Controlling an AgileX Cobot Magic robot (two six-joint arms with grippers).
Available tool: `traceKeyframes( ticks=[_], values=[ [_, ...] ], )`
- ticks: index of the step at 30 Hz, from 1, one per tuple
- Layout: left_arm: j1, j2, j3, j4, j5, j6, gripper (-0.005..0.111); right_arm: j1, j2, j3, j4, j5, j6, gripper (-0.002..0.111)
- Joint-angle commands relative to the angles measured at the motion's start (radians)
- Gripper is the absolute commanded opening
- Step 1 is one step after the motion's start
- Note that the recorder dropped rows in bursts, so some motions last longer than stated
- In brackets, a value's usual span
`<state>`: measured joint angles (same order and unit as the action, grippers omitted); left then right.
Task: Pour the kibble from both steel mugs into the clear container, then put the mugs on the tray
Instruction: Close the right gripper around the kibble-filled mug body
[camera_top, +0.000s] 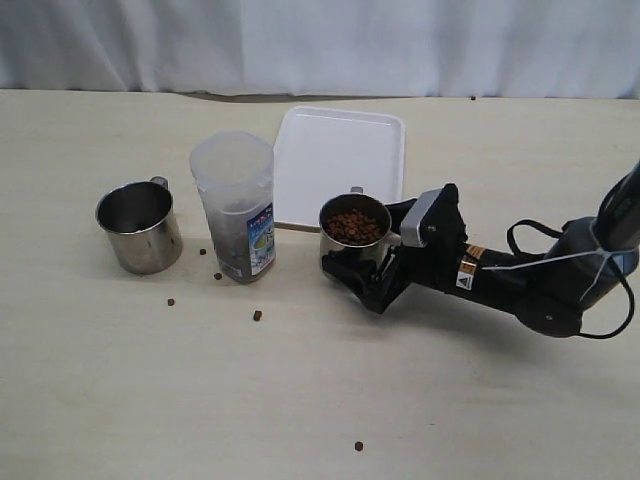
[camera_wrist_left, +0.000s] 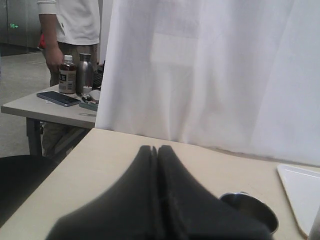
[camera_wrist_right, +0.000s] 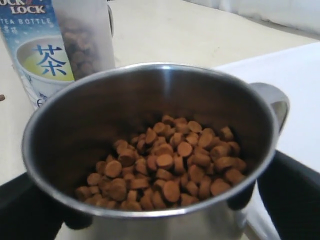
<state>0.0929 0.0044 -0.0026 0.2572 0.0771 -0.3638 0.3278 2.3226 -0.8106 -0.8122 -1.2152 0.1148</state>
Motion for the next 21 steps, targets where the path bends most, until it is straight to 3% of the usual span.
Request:
traceKeyframes(
  ticks=[1,3,6,11,14,21],
  values=[
    [0.000,-0.004,0.003,0.002,-0.006,-0.005,0.000,0.001,0.003,-0.004,0.011,-0.006,0.011,0.081],
    [0.000,-0.004,0.003,0.002,-0.006,-0.005,0.000,0.001,0.003,-0.004,0.011,-0.006,0.011,0.078],
    [0.000,-0.004,0.003,0.002,-0.006,-0.005,0.000,0.001,0.003,-0.004,0.008,-0.006,0.011,0.063],
    [0.000,-0.004,0.003,0.002,-0.006,-0.005,0.000,0.001,0.003,-0.004,-0.009,-0.006,0.026,0.023],
    [0.000,-0.004,0.003,0.002,-0.006,-0.005,0.000,0.001,0.003,-0.004,-0.013,-0.006,0.026,0.008],
    [0.000,-0.004,0.003,0.002,-0.009,-0.005,0.000,-0.001,-0.022,-0.002,-0.061,-0.006,-0.009,0.005]
  ],
)
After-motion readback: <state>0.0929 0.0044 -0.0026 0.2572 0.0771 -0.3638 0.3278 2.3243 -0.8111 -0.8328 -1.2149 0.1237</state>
